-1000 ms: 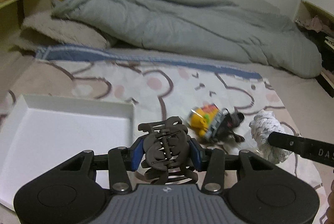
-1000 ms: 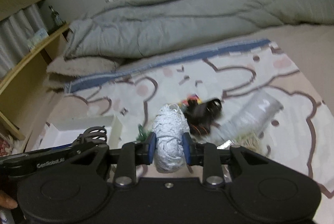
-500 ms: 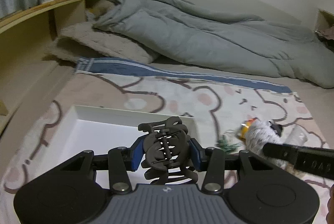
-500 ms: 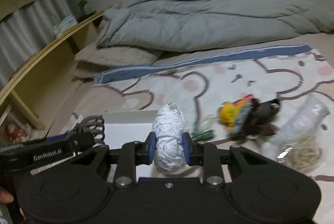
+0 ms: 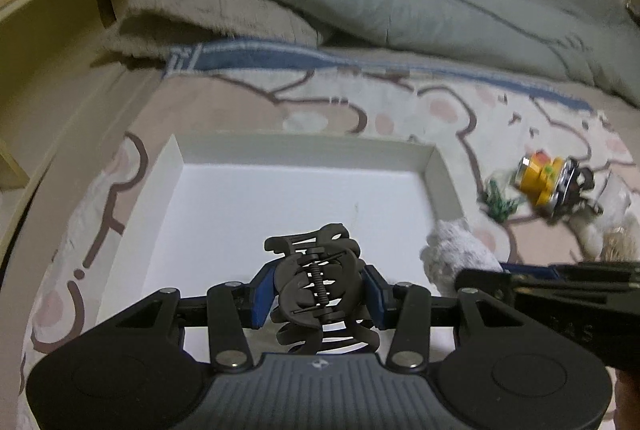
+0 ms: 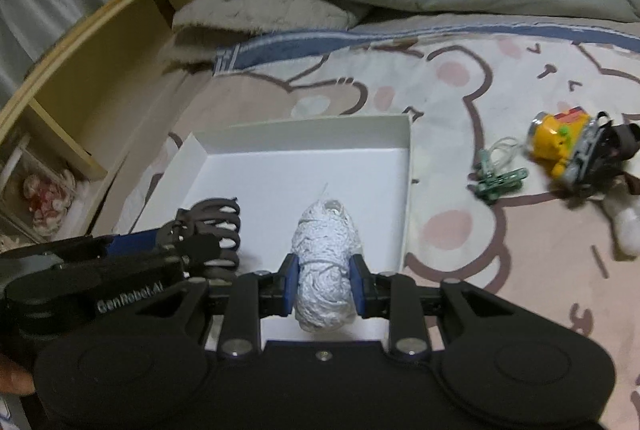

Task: Organize objects
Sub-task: 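Carry the claw clip and white ball over the white box with both tools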

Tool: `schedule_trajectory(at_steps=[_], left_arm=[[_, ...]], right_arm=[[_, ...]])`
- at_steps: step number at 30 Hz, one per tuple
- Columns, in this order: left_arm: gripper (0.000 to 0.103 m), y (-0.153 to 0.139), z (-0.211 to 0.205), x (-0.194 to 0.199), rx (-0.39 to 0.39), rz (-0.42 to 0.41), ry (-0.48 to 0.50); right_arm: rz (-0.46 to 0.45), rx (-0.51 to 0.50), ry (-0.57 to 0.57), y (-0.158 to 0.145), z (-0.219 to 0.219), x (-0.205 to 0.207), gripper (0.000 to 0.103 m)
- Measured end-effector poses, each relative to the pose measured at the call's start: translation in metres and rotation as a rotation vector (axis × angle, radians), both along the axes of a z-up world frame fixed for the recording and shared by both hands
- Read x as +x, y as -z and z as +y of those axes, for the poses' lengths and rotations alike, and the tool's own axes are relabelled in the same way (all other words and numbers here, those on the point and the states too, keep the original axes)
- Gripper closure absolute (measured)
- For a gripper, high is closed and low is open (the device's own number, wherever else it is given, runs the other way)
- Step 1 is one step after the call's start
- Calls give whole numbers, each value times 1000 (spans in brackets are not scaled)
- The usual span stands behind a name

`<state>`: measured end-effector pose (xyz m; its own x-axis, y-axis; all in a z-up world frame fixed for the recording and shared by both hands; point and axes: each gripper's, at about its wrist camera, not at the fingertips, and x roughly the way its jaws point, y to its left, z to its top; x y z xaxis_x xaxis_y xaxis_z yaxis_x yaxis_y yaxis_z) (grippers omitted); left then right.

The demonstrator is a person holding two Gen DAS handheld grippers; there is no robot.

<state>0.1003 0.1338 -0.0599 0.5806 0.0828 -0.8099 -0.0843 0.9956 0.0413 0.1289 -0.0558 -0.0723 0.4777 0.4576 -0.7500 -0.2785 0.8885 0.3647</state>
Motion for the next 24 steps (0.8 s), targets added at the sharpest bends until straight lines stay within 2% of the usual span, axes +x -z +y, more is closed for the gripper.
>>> schedule_trajectory(at_steps=[11, 18, 24], left_arm=[[55, 30, 2, 8, 32, 129, 41], [55, 37, 3, 9, 27, 161, 39], [54, 44, 4, 8, 22, 177, 31]], right_arm=[[120, -79, -61, 39, 21, 5, 74], [137, -88, -74, 42, 21, 4, 73], [147, -115, -76, 43, 22, 4, 67]])
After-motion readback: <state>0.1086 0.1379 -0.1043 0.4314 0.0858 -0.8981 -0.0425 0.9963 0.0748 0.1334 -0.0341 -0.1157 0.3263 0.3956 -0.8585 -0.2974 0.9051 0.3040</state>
